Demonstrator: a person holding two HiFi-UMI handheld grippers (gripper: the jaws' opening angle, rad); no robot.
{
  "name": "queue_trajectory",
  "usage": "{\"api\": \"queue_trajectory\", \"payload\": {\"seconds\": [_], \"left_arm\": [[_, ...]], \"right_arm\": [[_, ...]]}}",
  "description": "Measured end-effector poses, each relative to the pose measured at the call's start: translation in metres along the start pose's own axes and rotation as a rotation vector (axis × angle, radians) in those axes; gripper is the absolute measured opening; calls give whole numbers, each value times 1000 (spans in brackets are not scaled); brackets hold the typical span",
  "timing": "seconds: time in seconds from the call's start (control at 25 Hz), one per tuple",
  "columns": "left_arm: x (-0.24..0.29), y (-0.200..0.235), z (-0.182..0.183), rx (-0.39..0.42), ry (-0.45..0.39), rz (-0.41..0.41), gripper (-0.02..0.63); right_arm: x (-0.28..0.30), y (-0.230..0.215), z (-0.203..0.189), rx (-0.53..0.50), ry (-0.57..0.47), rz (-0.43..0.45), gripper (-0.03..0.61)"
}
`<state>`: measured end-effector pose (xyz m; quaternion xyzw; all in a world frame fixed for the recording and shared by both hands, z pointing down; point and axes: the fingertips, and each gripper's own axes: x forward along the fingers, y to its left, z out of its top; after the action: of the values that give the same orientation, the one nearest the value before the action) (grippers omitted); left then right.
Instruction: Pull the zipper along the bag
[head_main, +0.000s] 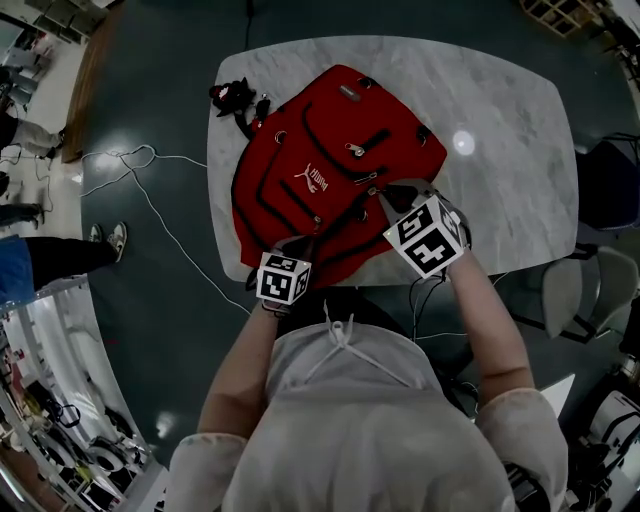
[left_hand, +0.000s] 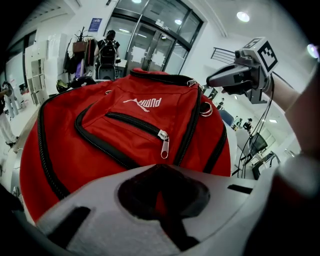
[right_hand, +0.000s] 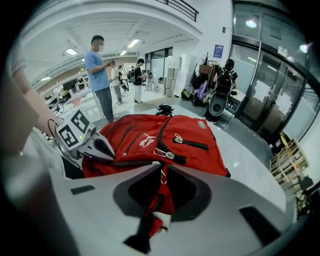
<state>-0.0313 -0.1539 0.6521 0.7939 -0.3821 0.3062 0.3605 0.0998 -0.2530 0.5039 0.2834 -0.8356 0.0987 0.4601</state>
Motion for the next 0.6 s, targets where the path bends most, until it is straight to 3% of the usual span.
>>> {"api": "queue_trajectory", "payload": {"seconds": [0.08,0.12,0.16,0.44,0.6], "left_arm": [[0,0,0,2,8,0,20],[0,0,1,3,14,1,20],[-1,0,1,3,18,2,20],[-26,-1,35,46,-75,23,20],[-64,-14,87,74,-236,11,20]], "right_arm": [[1,2,2,4,-24,-36,54],[1,3,4,26,-50,-43,150],[1,5,6,58,-78,-47,196],[-15,9,16,241,-182,-133,190],[-43,4,33,420,-336,-230,74]]}}
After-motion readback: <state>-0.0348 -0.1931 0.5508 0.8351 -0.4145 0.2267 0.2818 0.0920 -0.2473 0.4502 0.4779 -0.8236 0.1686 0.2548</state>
